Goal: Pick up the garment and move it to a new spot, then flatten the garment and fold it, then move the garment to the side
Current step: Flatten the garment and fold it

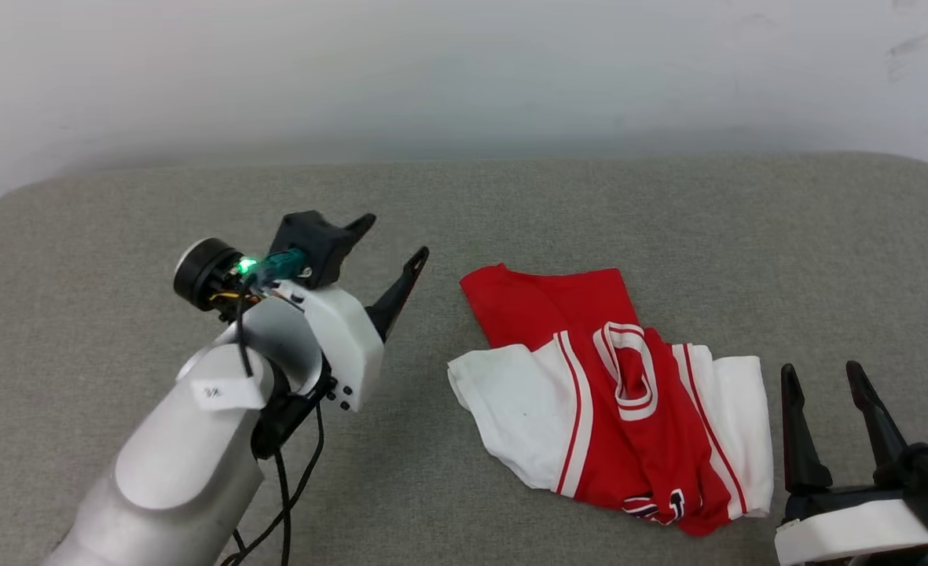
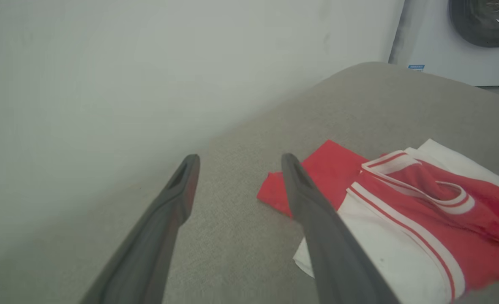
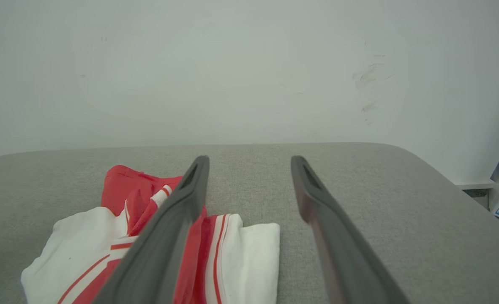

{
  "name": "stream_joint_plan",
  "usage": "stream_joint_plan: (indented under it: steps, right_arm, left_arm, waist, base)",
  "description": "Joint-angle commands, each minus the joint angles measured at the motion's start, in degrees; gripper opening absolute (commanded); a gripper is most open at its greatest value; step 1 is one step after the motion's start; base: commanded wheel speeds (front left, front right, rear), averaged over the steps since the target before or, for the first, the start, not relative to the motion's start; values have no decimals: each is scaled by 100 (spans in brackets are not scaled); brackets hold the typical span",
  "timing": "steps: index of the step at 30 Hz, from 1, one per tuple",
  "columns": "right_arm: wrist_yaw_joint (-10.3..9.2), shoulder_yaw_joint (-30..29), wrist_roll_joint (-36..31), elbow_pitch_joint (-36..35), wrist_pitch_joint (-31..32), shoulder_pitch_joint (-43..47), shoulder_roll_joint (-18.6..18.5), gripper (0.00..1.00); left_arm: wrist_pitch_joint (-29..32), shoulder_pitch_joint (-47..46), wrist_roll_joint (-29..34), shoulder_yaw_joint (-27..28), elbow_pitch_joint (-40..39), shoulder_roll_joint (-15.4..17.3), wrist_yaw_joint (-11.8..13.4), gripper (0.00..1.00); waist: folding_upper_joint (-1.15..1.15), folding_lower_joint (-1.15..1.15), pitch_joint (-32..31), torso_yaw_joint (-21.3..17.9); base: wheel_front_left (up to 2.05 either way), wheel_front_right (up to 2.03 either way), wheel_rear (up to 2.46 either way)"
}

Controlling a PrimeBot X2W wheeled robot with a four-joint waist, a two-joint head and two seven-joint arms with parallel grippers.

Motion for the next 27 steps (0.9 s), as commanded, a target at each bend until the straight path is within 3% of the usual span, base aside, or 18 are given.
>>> stream_joint_plan:
  steps: [1,10,14,22,27]
  right_arm:
    - [-4,13,-2,-20,-12,-92,14,100]
    - [-4,45,40,-36,-12,-292,16,100]
    - [-5,70,50,-61,-11,-402,14,100]
    - [-5,102,108,-91,-12,-607,14,100]
    - [-4,108,138,-113,-11,-725,15,100]
  left_arm:
    - [85,-62,-81,-54,37,50,3,100]
    - [1868,-1173,-1508,-1955,343,500,1,100]
    - [2368,-1583,-1997,-2673,514,563,1,100]
    - [2647,-2138,-2488,-3731,1040,594,0,100]
    - [2737,-2190,-2575,-4102,1392,584,0,100]
  waist:
    - [0,-1,80,-88]
    - [0,-1,386,-423]
    - [0,-1,546,-567]
    - [0,-1,903,-790]
    - [0,-1,1065,-853]
  base:
    - [0,0,0]
    - [0,0,0]
    - [0,0,0]
    - [0,0,0]
    - [0,0,0]
